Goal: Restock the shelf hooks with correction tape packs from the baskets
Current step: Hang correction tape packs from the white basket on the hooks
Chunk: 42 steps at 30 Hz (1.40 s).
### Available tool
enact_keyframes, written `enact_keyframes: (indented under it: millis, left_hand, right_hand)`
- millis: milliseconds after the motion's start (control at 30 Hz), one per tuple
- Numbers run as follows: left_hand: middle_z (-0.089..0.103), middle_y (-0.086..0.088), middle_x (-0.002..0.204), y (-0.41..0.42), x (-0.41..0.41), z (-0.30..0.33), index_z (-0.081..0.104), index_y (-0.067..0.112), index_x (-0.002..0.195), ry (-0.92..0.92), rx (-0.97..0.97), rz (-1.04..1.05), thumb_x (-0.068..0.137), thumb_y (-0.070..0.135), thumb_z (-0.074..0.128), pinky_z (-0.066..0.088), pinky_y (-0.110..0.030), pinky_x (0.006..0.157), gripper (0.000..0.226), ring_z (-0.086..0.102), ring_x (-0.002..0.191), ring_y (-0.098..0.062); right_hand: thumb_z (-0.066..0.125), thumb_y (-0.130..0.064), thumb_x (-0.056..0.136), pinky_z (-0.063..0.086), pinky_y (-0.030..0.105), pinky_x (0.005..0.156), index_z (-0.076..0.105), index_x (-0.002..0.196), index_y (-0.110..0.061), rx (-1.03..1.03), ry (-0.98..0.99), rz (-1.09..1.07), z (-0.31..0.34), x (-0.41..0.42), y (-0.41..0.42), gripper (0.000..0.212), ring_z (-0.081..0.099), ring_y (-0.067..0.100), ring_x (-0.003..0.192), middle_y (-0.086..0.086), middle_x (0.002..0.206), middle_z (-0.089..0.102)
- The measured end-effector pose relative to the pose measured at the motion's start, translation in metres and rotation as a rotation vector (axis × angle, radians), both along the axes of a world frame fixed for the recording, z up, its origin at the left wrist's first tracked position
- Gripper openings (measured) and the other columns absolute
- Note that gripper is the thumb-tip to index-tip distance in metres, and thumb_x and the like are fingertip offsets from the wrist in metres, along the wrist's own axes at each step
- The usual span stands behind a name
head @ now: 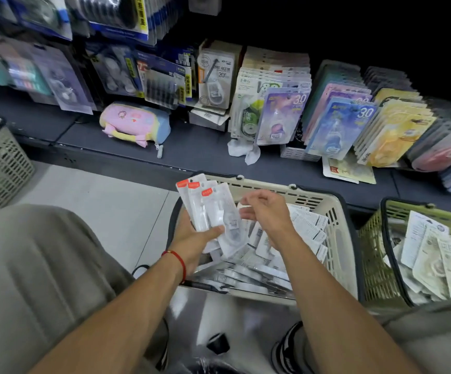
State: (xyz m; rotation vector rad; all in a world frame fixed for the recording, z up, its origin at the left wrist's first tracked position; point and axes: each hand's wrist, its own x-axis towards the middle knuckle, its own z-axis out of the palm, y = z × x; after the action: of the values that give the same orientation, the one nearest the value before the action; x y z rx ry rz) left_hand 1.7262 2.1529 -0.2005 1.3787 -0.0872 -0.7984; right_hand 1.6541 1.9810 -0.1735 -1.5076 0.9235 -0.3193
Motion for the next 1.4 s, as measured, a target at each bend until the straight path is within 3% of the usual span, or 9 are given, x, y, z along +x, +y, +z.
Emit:
enact_keyframes:
  millis: [133, 233, 500, 600, 700, 867, 1033, 1233, 1400]
  left_hand:
    - [0.069, -0.002, 0.129, 0.022, 0.02, 0.009, 0.047, 0.025, 0.136, -0.037, 0.024, 0.048, 0.084, -0.01, 0.079, 0.063, -0.041, 0.085, 0.071, 0.067, 0.12, -0.022]
    - [0.065, -0.005, 0.128, 0.035, 0.029, 0.014, 0.039, 0.024, 0.139, -0.009, 0.053, 0.115, 0.087, -0.003, 0.078, 0.059, -0.051, 0.095, 0.07, 0.066, 0.118, -0.026]
    - [0.069, 0.003, 0.115, 0.037, 0.048, 0.026, 0.051, 0.037, 0.123, -0.072, 0.068, 0.214, 0.091, 0.006, 0.076, 0.063, -0.032, 0.063, 0.051, 0.071, 0.101, -0.02]
    - [0.07, 0.003, 0.115, 0.024, 0.053, 0.042, 0.055, 0.042, 0.12, -0.137, 0.05, 0.17, 0.09, 0.007, 0.076, 0.062, -0.029, 0.061, 0.051, 0.072, 0.102, -0.021]
    - [0.073, 0.002, 0.114, 0.002, 0.057, 0.067, 0.059, 0.039, 0.122, -0.198, 0.027, 0.073, 0.087, 0.003, 0.077, 0.059, -0.031, 0.061, 0.054, 0.073, 0.106, -0.027]
    - [0.07, 0.001, 0.126, -0.038, 0.065, 0.132, 0.054, 0.04, 0.135, -0.298, -0.001, -0.214, 0.091, 0.01, 0.076, 0.062, -0.045, 0.074, 0.058, 0.071, 0.112, -0.031]
    - [0.073, -0.001, 0.126, -0.064, 0.072, 0.18, 0.051, 0.038, 0.142, -0.205, -0.188, -0.352, 0.092, 0.006, 0.074, 0.062, -0.045, 0.071, 0.064, 0.075, 0.108, -0.028]
    - [0.071, -0.002, 0.132, -0.076, 0.088, 0.208, 0.046, 0.034, 0.142, -0.249, -0.319, -0.401, 0.08, 0.01, 0.086, 0.062, -0.049, 0.086, 0.077, 0.07, 0.12, -0.029]
    - [0.072, -0.008, 0.13, -0.101, 0.11, 0.221, 0.048, 0.028, 0.14, -0.24, -0.404, -0.265, 0.072, 0.0, 0.089, 0.062, -0.047, 0.092, 0.084, 0.071, 0.119, -0.029]
  right_hand:
    - [0.068, -0.012, 0.095, 0.046, 0.038, 0.111, 0.061, 0.141, -0.022, -0.57, 0.439, 0.426, -0.049, -0.012, -0.005, 0.047, 0.058, 0.026, 0.13, 0.005, 0.143, 0.063]
    - [0.072, -0.025, 0.095, 0.019, 0.044, 0.125, 0.033, 0.162, -0.031, -0.782, 0.6, 0.716, -0.088, -0.021, 0.005, 0.077, 0.024, 0.021, 0.157, -0.003, 0.17, 0.029]
    - [0.06, -0.021, 0.105, 0.024, 0.046, 0.12, 0.074, 0.119, -0.019, -0.785, 0.187, 0.244, -0.057, -0.026, -0.019, 0.02, 0.04, 0.022, 0.148, -0.003, 0.123, 0.073]
    - [0.069, -0.026, 0.1, 0.051, 0.043, 0.101, 0.072, 0.099, -0.022, -0.606, 0.008, 0.156, 0.006, -0.03, -0.046, 0.005, 0.067, 0.012, 0.107, -0.006, 0.098, 0.074]
    - [0.073, -0.028, 0.098, 0.052, 0.027, 0.079, 0.075, 0.088, -0.026, -0.502, -0.061, 0.277, 0.077, -0.041, -0.075, 0.01, 0.065, 0.002, 0.08, -0.01, 0.084, 0.075]
    - [0.073, -0.019, 0.098, 0.047, 0.008, 0.067, 0.077, 0.091, -0.027, -0.439, -0.213, 0.404, 0.156, -0.029, -0.085, 0.011, 0.064, -0.009, 0.072, -0.02, 0.08, 0.075]
    - [0.08, -0.031, 0.091, 0.057, 0.04, 0.089, 0.079, 0.095, -0.024, -0.69, -0.236, 0.187, 0.187, 0.012, -0.083, 0.008, 0.07, 0.014, 0.093, -0.007, 0.094, 0.077]
    - [0.082, -0.044, 0.085, 0.043, 0.006, 0.072, 0.071, 0.094, -0.036, -0.883, -0.325, 0.085, 0.214, 0.046, -0.074, 0.017, 0.063, -0.009, 0.091, -0.021, 0.092, 0.071]
    - [0.075, -0.042, 0.092, 0.042, 0.008, 0.086, 0.062, 0.129, -0.026, -0.868, -0.384, -0.001, 0.238, 0.08, -0.071, 0.042, 0.053, -0.003, 0.103, -0.01, 0.12, 0.053]
